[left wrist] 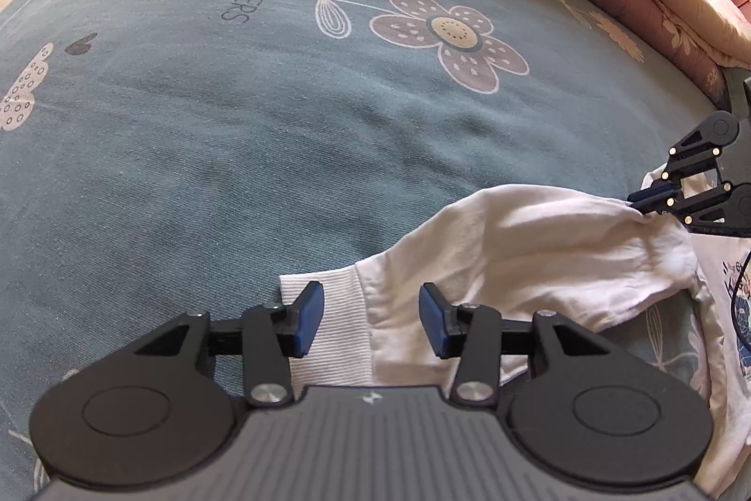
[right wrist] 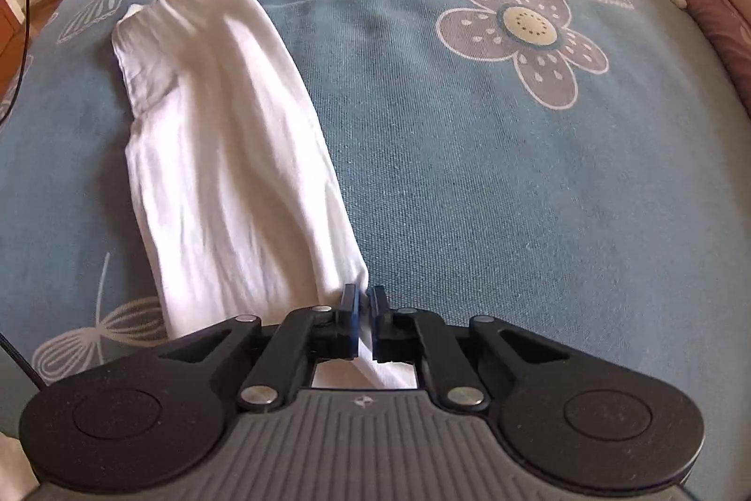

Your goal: Fold clothes

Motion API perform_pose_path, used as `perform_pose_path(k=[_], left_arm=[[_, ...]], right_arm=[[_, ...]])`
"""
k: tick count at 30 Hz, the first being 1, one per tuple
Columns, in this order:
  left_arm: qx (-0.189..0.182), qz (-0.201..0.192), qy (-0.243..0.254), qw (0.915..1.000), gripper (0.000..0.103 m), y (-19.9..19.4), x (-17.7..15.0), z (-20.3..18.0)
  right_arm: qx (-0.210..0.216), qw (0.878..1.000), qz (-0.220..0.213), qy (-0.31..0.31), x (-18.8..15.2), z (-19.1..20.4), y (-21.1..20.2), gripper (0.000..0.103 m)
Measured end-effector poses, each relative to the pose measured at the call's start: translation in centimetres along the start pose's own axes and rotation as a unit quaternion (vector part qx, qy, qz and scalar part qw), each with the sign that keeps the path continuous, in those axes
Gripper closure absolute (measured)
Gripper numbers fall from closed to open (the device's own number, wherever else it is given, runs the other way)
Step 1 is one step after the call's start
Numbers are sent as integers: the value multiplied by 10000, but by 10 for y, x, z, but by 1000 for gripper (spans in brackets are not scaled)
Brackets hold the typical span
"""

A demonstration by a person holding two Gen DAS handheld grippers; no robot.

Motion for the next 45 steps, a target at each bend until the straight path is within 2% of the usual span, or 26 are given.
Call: perform_pose_path(k=[2, 3, 4, 6, 9, 12, 14, 16, 18, 19, 20, 21, 23, 25, 27, 28, 29, 31, 32, 33, 34, 36, 39, 41, 43, 45], left_arm=[[74, -18, -65, 10000, 56, -1, -1, 4], [111, -28, -97, 9999, 56, -2, -1, 6], [163, -13, -110, 9998, 55, -2, -1, 7], [261, 26, -120, 9996, 53, -1, -4, 11], [489, 16, -304, 9983, 50, 2, -9, 22], [540, -66, -706, 9960, 48, 10, -14, 35], [481, -251, -766, 9956, 36, 11, -14, 34], [641, -224, -408, 9969, 30, 17, -13, 22], [1069, -77, 287, 9938, 32, 24, -15, 2], [1075, -75, 531, 9928, 45, 24, -16, -8], [1066, -78, 768, 9913, 67, 25, -17, -17], [1057, -81, 1004, 9893, 75, 25, -17, -26], [1073, -69, 856, 9905, 88, 23, -15, -29], [1087, -140, 355, 9933, 90, 16, -9, -16], [1167, -275, -284, 9924, 90, 6, -1, 7], [1206, -342, -604, 9903, 83, 1, 3, 19], [1243, -409, -923, 9871, 83, -4, 7, 30], [1348, -536, -983, 9845, 89, -14, 12, 34], [1401, -600, -1005, 9832, 87, -18, 15, 35], [1394, -641, -918, 9839, 87, -22, 17, 31], [1219, -700, -823, 9866, 85, -23, 17, 23], [846, -819, -631, 9910, 74, -26, 17, 5], [538, -519, 28, 9972, 72, -2, 8, -27], [394, -319, 52, 9987, 72, 14, -2, -34], [534, -25, -168, 9984, 72, 28, -13, -29], [534, -142, -278, 9981, 70, 24, -22, -28]], right_arm=[[-773, 9962, -251, 302, 5, -17, -3, 100], [-1036, 9915, -342, 716, 7, -32, -5, 101], [-1102, 9860, -438, 1169, 7, -46, -8, 101], [-919, 9780, -667, 1751, 8, -60, -18, 96], [-580, 9714, -934, 2105, 9, -55, -32, 83], [-426, 9683, -895, 2292, 1, -34, -35, 82], [-324, 9660, -868, 2415, -4, -19, -37, 81], [-221, 9634, -841, 2537, -9, -5, -39, 81], [-189, 9595, -833, 2684, -15, 11, -41, 80], [-167, 9581, -826, 2738, -16, 18, -40, 80], [-161, 9565, -817, 2795, -17, 22, -40, 80], [-154, 9550, -807, 2851, -19, 25, -41, 79], [-142, 9517, -789, 2963, -21, 32, -41, 77], [-129, 9484, -770, 3075, -24, 39, -42, 76], [-125, 9435, -797, 3213, -28, 39, -46, 75], [-141, 9413, -819, 3273, -30, 40, -48, 72], [-154, 9395, -819, 3322, -32, 41, -49, 65], [-206, 9358, -791, 3429, -37, 44, -50, 64], [-246, 9338, -762, 3487, -40, 46, -50, 63], [-342, 9298, -763, 3583, -43, 47, -51, 57], [-440, 9256, -765, 3680, -47, 48, -52, 54], [-769, 9146, -793, 3890, -54, 47, -54, 50], [-1354, 8846, -947, 4360, -67, 28, -56, 43], [-1589, 8588, -1163, 4729, -74, 7, -56, 43], [-1583, 8480, -1206, 4912, -77, -12, -46, 42], [-1509, 8399, -1197, 5075, -80, -31, -31, 41]])
Point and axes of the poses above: each gripper's, at about its wrist camera, not at the fingertips, and y roughly the way its jaws point, z to its left, x to its top, the point moved 5 cm from there along y, roughly the way its jaws point, and after that the axes turned 2 degrees about -x, right-handed, at the moved point
